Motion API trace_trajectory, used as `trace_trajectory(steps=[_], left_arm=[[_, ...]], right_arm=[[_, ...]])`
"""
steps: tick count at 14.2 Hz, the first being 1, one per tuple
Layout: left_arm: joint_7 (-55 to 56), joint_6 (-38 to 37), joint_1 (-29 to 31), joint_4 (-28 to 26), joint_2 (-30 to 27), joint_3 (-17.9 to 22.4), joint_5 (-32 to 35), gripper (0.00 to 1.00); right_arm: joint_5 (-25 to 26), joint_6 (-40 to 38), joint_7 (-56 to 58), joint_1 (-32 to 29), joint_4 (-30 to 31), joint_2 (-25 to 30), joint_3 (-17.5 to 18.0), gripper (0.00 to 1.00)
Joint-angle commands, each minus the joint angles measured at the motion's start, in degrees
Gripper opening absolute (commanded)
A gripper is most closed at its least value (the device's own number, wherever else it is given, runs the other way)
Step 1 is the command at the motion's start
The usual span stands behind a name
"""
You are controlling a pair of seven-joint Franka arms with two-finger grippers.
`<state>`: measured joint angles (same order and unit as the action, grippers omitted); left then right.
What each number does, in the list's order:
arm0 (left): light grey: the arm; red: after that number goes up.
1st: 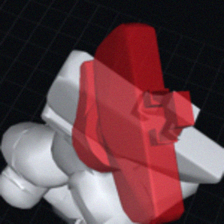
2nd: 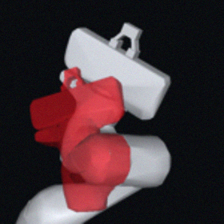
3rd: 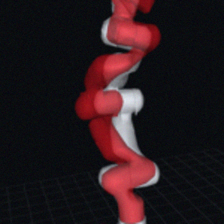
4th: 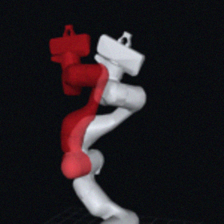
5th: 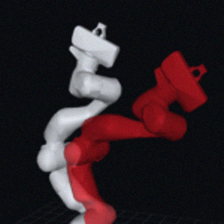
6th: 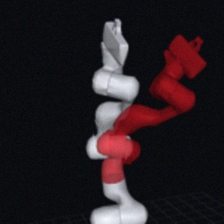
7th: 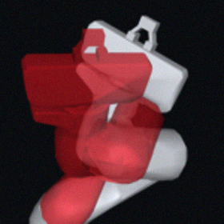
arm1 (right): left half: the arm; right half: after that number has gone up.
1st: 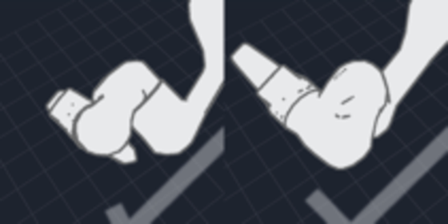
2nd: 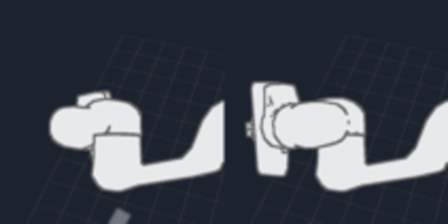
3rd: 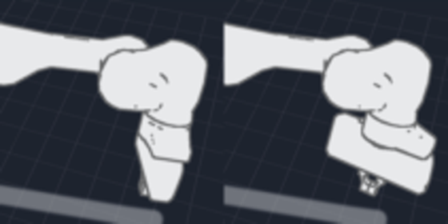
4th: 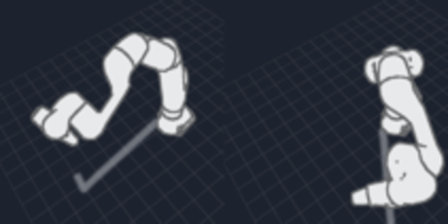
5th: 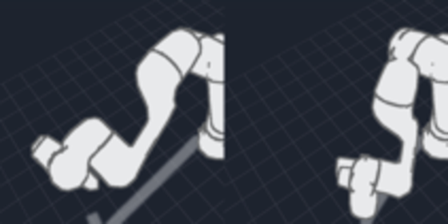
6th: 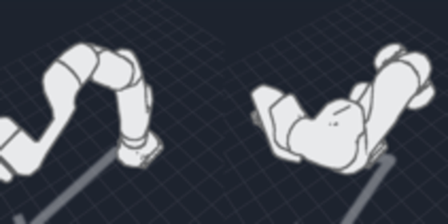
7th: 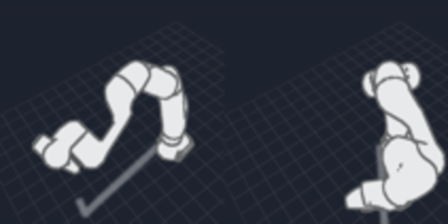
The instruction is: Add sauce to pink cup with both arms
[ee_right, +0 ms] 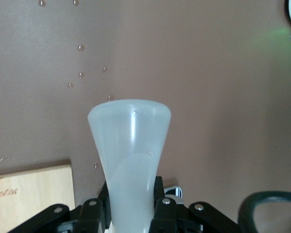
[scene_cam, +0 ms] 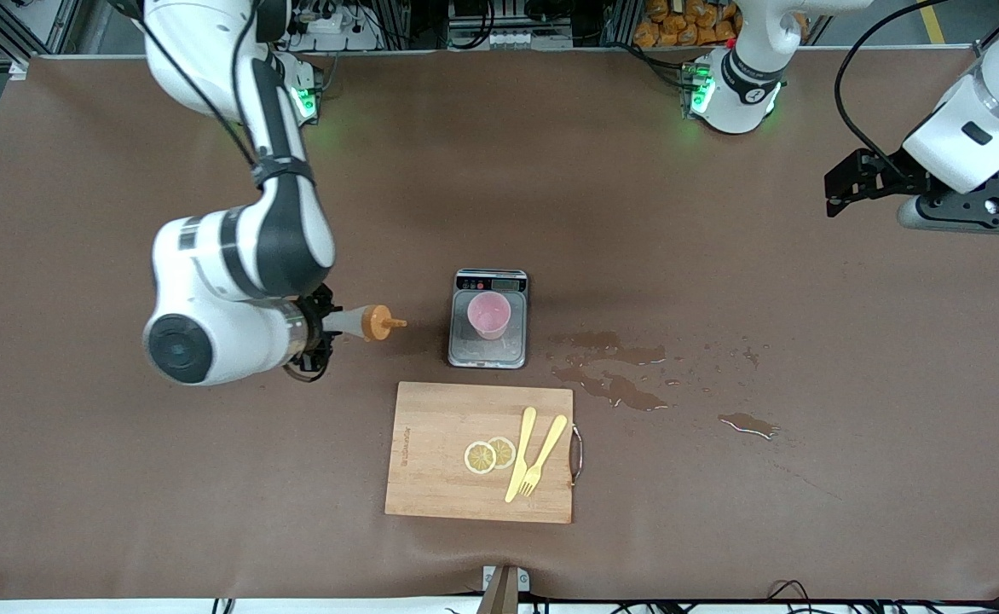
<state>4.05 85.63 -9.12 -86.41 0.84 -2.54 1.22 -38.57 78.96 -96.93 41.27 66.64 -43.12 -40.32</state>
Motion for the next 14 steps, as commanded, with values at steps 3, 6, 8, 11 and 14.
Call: trace_trajectory(steps=[3,6,8,11,14], left_arm=[[-1.15,0.32,0.15,-0.34,-0.57,-0.97,1.33,1.0],[-1.15,0.32,0.42,-0.34,-0.57,-0.97,1.41,1.0],[-1.15,0.32,0.33,-0.25,-0.66,-0.97,1.15,1.0],[-1.15,0.32,0.07,-0.25,-0.75,-1.06,1.24,1.0],[-1.15,0.32,-0.02,-0.25,-0.66,-0.97,1.15,1.0]], right_arm=[[-11.86,-7.66,14.81,-12.15,2.26,2.95,1.03,0.22],[-14.51,-11.36,21.24,-18.05,2.35,2.52,1.38,0.04],[-15.04,-12.42,27.37,-21.56,4.01,2.25,1.47,0.04],[-19.6,-14.17,40.29,-28.5,9.01,0.85,1.65,0.05],[-20.49,-14.62,49.96,-35.53,10.52,-1.52,6.2,0.07]])
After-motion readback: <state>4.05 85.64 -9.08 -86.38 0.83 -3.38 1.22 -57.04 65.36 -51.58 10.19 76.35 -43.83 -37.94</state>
